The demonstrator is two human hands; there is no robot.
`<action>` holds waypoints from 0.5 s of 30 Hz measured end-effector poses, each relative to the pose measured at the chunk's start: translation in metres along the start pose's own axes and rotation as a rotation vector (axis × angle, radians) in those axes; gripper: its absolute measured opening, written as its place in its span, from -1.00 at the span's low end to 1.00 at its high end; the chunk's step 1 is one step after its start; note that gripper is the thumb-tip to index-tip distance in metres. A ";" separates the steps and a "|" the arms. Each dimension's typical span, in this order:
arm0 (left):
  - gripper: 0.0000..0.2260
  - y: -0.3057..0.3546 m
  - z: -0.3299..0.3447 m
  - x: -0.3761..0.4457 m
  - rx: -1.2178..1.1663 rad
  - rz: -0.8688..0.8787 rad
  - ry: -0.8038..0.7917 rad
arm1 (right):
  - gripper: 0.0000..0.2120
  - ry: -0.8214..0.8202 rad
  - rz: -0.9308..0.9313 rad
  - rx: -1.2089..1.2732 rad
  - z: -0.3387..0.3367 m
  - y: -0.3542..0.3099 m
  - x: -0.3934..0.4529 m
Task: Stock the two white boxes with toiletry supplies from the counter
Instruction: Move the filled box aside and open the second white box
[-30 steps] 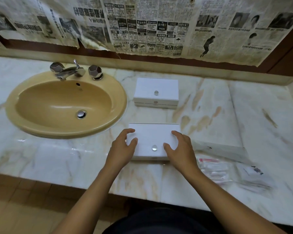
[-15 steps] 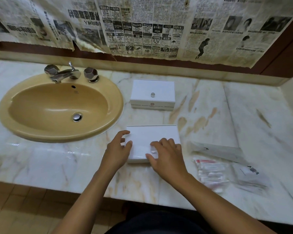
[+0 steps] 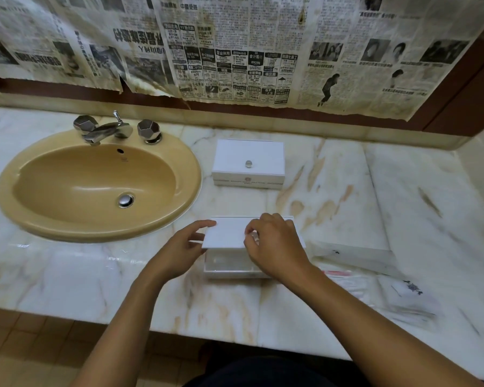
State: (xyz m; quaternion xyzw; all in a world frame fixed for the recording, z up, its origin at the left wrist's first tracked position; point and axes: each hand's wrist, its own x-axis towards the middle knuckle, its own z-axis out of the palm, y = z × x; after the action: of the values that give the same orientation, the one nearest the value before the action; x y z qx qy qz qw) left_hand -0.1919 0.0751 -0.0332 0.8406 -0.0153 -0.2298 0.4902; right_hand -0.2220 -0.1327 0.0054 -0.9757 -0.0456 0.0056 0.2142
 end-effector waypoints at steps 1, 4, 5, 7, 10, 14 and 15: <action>-0.69 0.002 -0.002 0.002 -0.004 0.028 0.014 | -0.78 0.012 0.000 0.008 -0.005 -0.001 0.004; -0.83 0.006 -0.002 0.012 0.038 0.089 0.120 | -0.78 0.090 0.020 0.056 -0.016 0.002 0.013; -0.88 0.007 -0.001 0.015 0.036 0.089 0.147 | -0.79 0.133 0.036 0.089 -0.019 0.006 0.015; -0.93 0.010 0.004 0.022 0.026 0.067 0.207 | -0.80 0.236 0.068 0.151 -0.027 0.014 0.018; -0.86 0.016 0.012 0.034 -0.034 0.090 0.293 | -0.80 0.371 0.131 0.212 -0.040 0.033 0.017; -0.76 0.017 0.020 0.045 0.005 0.104 0.385 | -0.77 0.390 0.255 0.197 -0.048 0.067 0.006; -0.74 0.016 0.021 0.047 0.015 0.118 0.404 | -0.76 0.357 0.296 0.197 -0.048 0.075 0.003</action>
State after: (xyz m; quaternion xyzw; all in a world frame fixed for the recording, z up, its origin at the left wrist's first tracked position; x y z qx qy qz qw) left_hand -0.1554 0.0380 -0.0457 0.8708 0.0324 -0.0276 0.4897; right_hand -0.2113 -0.2205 0.0181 -0.9317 0.1373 -0.1309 0.3098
